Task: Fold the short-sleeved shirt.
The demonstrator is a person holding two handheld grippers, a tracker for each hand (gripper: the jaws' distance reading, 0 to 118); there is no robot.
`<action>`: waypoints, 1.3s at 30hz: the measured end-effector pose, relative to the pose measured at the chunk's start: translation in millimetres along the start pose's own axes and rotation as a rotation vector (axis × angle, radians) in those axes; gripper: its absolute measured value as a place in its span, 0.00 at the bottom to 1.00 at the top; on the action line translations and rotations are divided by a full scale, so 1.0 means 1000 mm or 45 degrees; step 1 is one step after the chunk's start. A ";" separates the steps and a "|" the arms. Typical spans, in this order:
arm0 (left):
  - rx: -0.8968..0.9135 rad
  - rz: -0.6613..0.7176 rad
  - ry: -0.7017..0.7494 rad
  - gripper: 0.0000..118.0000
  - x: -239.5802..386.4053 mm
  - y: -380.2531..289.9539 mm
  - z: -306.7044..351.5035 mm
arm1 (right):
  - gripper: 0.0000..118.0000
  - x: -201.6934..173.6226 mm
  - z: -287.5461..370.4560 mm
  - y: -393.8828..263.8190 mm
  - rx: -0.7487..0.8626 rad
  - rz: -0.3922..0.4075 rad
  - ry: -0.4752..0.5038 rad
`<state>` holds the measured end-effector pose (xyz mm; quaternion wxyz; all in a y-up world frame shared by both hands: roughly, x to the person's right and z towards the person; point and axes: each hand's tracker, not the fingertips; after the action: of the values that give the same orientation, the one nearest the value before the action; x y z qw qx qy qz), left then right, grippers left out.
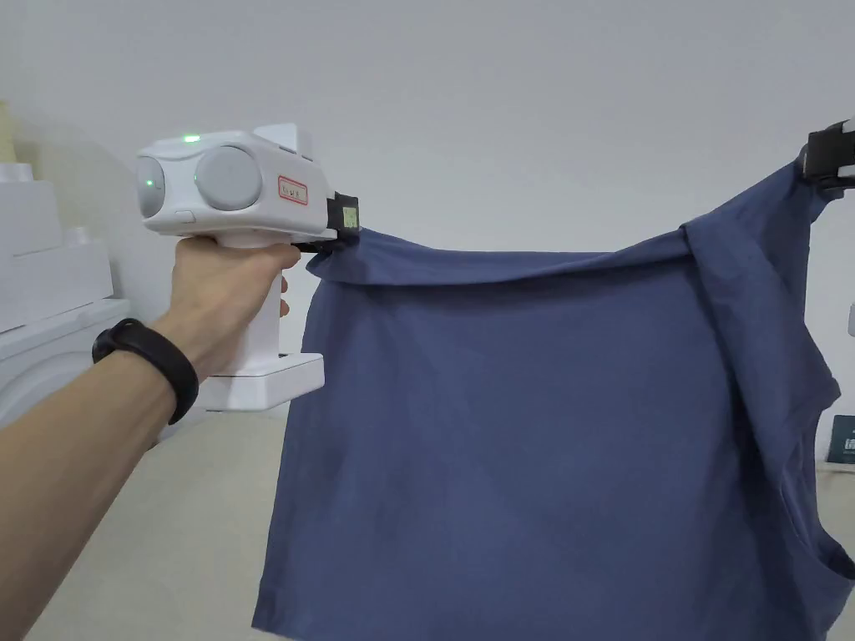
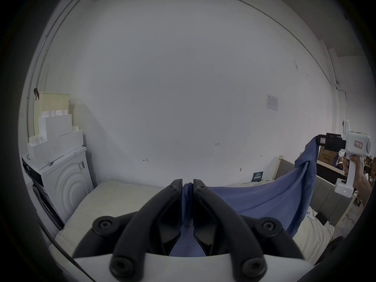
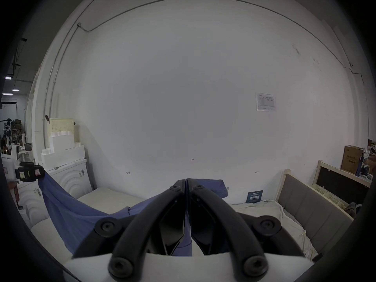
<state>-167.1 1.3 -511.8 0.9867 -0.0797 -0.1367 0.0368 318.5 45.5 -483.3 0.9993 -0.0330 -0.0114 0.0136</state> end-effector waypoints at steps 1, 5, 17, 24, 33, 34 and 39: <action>0.003 -0.001 0.001 0.07 -0.001 0.002 -0.006 | 0.00 0.000 -0.006 0.003 -0.001 -0.006 -0.003; -0.008 -0.040 0.036 0.07 -0.004 0.009 -0.035 | 0.00 -0.003 -0.031 0.021 0.028 0.005 -0.011; 0.013 -0.020 0.063 0.07 -0.017 0.004 -0.094 | 0.00 -0.017 -0.085 0.032 0.052 0.028 -0.006; -0.174 0.094 -0.044 0.07 -0.028 -0.119 -0.099 | 0.00 -0.012 -0.086 -0.090 -0.073 -0.081 0.148; -0.280 0.247 -0.173 0.07 -0.015 -0.334 0.025 | 0.00 -0.009 0.043 -0.306 -0.186 -0.315 0.408; -0.310 0.295 -0.200 0.07 -0.018 -0.349 0.044 | 0.00 -0.016 0.071 -0.324 -0.143 -0.298 0.381; -0.303 0.420 -0.092 0.07 -0.016 -0.412 0.154 | 0.00 -0.027 0.191 -0.396 -0.275 -0.304 0.430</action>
<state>-204.4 -383.6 -300.8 0.9453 -0.2159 -0.1605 0.1844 297.2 -337.4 -267.1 0.9722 -0.1398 0.1507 -0.1118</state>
